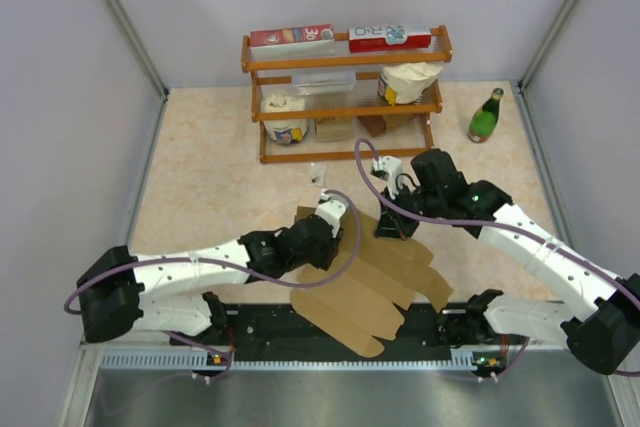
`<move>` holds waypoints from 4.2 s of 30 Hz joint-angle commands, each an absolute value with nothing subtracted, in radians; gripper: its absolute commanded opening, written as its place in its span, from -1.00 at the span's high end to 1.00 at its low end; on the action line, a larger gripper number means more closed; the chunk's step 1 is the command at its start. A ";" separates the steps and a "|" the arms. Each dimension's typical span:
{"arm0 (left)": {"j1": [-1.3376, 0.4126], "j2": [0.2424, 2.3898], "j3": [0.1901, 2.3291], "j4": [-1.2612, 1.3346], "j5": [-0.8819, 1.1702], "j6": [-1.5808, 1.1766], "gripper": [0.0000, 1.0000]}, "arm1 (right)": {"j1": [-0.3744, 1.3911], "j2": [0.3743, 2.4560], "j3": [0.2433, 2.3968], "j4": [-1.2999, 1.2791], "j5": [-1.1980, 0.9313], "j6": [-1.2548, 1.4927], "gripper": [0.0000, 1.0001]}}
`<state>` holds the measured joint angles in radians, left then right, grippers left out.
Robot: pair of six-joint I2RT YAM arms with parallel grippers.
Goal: Fold the paper box
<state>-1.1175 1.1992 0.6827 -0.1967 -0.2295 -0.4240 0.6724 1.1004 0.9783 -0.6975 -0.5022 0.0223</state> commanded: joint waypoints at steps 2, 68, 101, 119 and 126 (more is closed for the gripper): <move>-1.150 1.252 0.741 -0.250 -0.330 -0.445 0.35 | 0.684 1.086 1.017 -0.663 -0.511 0.029 1.00; -1.462 1.752 1.319 -1.088 -0.828 -1.132 0.48 | 0.684 1.123 0.980 -0.566 -0.474 0.147 1.00; -1.468 1.436 1.169 -0.884 -0.851 -1.028 0.09 | 0.684 1.127 0.965 -0.575 -0.427 0.124 1.00; -1.005 0.770 0.732 -0.339 -0.575 -0.630 -0.02 | 0.732 0.979 0.829 -0.388 -0.192 0.036 1.00; -0.921 0.799 0.693 -0.276 -0.526 -0.615 -0.02 | 0.736 0.991 0.709 -0.189 -0.157 -0.100 1.00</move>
<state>-0.9730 0.8059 0.7185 -0.3740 -0.5758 -0.6472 0.7258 0.9775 0.7296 -0.3489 -0.2024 0.0048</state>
